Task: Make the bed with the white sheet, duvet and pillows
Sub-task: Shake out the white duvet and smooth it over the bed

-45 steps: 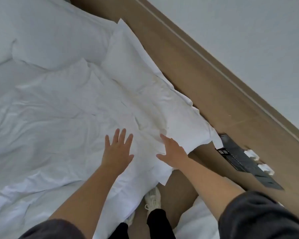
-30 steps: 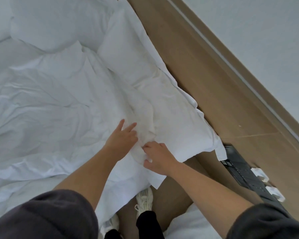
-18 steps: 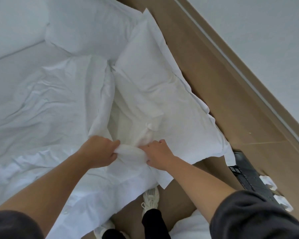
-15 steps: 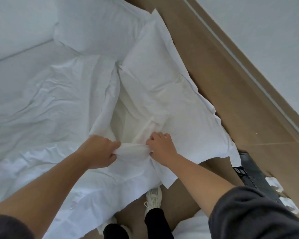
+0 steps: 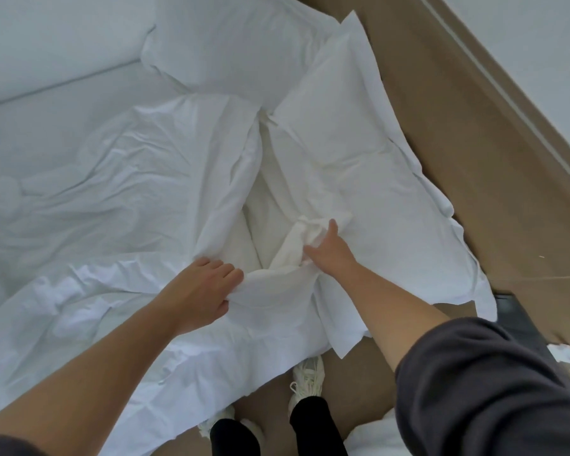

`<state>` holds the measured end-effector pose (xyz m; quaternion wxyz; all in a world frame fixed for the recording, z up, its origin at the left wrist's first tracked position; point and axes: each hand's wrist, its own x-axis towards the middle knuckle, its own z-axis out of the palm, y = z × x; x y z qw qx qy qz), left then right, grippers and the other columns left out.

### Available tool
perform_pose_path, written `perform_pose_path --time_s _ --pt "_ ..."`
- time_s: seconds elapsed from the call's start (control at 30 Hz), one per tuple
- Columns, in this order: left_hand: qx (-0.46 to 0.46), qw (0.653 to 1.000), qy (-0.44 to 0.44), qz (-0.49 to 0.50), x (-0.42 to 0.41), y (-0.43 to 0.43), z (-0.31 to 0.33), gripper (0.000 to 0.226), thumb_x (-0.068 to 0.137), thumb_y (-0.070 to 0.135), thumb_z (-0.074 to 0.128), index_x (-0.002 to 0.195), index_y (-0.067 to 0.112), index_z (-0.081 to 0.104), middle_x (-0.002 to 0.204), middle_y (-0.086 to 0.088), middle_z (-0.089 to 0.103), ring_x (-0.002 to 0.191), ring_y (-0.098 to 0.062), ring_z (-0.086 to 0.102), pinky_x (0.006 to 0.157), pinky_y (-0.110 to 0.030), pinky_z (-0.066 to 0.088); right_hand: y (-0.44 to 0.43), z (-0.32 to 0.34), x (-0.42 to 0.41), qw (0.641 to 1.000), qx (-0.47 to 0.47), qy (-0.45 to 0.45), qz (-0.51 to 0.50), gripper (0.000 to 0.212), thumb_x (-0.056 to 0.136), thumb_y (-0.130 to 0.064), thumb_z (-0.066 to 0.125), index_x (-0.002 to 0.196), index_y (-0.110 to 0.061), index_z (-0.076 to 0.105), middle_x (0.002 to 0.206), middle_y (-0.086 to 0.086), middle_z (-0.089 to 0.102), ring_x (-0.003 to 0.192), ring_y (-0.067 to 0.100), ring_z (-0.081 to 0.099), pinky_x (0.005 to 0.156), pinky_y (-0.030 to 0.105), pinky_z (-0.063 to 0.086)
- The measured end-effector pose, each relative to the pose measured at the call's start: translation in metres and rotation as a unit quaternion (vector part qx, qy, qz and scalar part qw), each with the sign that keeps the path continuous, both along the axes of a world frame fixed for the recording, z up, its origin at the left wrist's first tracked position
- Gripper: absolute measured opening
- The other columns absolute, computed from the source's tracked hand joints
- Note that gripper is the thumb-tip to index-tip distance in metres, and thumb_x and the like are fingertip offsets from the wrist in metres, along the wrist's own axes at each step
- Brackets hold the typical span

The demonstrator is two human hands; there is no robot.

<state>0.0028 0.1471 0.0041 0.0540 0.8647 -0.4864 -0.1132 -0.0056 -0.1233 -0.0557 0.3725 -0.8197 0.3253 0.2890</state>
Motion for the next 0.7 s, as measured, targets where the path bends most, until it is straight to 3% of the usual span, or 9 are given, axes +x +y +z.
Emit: perform_pose_path --time_s 0.07,0.17,0.23,0.3,0.4,0.47,0.53,0.63,0.7 --pt "-0.015 0.999 -0.026 -0.016 0.000 0.003 -0.002 0.034 0.059 0.016 0.075 0.085 0.018 0.052 0.074 0.004 0.053 0.066 -0.019 0.053 0.079 -0.029 0.042 0.005 -0.003 0.009 0.999 -0.003 0.037 -0.028 0.085 0.086 -0.040 0.067 0.151 -0.014 0.019 0.141 0.019 0.037 0.127 0.037 0.045 0.103 0.042 0.043" --pt "-0.020 0.998 -0.060 0.017 0.000 0.005 -0.007 0.036 0.057 0.012 0.079 0.085 0.016 0.057 0.087 -0.001 0.056 0.083 -0.024 0.057 0.102 -0.042 0.039 0.014 0.000 0.018 0.989 -0.045 0.065 0.128 0.014 0.091 -0.022 0.057 0.101 -0.013 0.059 0.113 0.013 0.056 0.107 0.029 0.053 0.084 0.033 0.047" --pt "0.013 0.994 -0.049 0.101 -0.003 0.008 -0.011 0.037 0.056 0.011 0.084 0.086 0.015 0.063 0.116 -0.010 0.058 0.116 -0.034 0.054 0.108 -0.057 0.034 0.024 0.002 0.019 0.984 -0.045 0.008 0.173 0.024 0.088 -0.012 0.052 0.066 -0.016 0.043 0.079 0.004 0.049 0.083 0.024 0.048 0.061 0.029 0.036" --pt "-0.010 0.970 0.032 0.240 -0.007 0.007 -0.013 0.030 0.064 0.005 0.082 0.087 0.013 0.065 0.143 -0.020 0.042 0.137 -0.044 0.033 0.108 -0.060 0.033 0.034 0.006 0.017 0.988 0.002 -0.073 0.136 0.027 0.082 -0.007 0.053 0.062 -0.013 0.036 0.068 0.002 0.039 0.071 0.022 0.042 0.056 0.032 0.026" --pt "-0.094 0.851 0.231 0.463 -0.002 -0.010 -0.010 0.017 0.080 0.002 0.070 0.089 0.013 0.062 0.148 -0.017 0.037 0.137 -0.032 0.038 0.099 -0.029 0.039 0.047 0.019 0.007 0.977 0.123 -0.127 0.120 0.018 0.079 -0.009 0.054 0.067 -0.012 0.042 0.069 0.005 0.037 0.065 0.017 0.037 0.059 0.031 0.026" --pt "-0.126 0.814 0.284 0.491 0.006 -0.024 -0.009 0.013 0.080 0.004 0.066 0.083 0.015 0.060 0.110 -0.006 0.064 0.109 -0.026 0.058 0.076 -0.022 0.040 0.049 0.024 -0.002 0.968 0.211 -0.094 0.095 0.014 0.078 -0.020 0.057 0.072 -0.015 0.045 0.070 0.003 0.040 0.063 0.014 0.038 0.059 0.029 0.030" --pt "-0.185 0.772 0.344 0.502 0.011 -0.041 -0.006 0.017 0.078 0.003 0.067 0.083 0.018 0.061 0.087 0.001 0.066 0.084 -0.020 0.060 0.065 -0.022 0.042 0.046 0.025 -0.008 0.961 0.267 -0.058 0.036 0.019 0.087 -0.033 0.064 0.088 -0.018 0.053 0.083 -0.001 0.054 0.071 0.010 0.050 0.062 0.024 0.038" --pt "-0.322 0.609 0.513 0.512 0.014 -0.061 -0.003 0.047 0.084 -0.012 0.056 0.116 0.023 0.055 0.109 -0.003 0.068 0.096 -0.018 0.067 0.080 -0.028 0.052 0.034 0.021 -0.011 0.959 0.279 -0.042 -0.018 0.071 0.076 -0.052 0.076 0.132 -0.024 0.044 0.124 -0.006 0.057 0.110 0.010 0.058 0.088 0.026 0.049" --pt "-0.366 0.505 0.591 0.512 0.018 -0.073 -0.005 0.069 0.082 -0.024 0.040 0.132 0.022 0.042 0.120 -0.009 0.064 0.111 -0.021 0.064 0.091 -0.034 0.051 0.023 0.019 -0.011 0.967 0.249 -0.044 -0.008 0.078 0.070 -0.044 0.081 0.136 -0.025 0.044 0.127 -0.007 0.057 0.115 0.010 0.056 0.097 0.033 0.049"
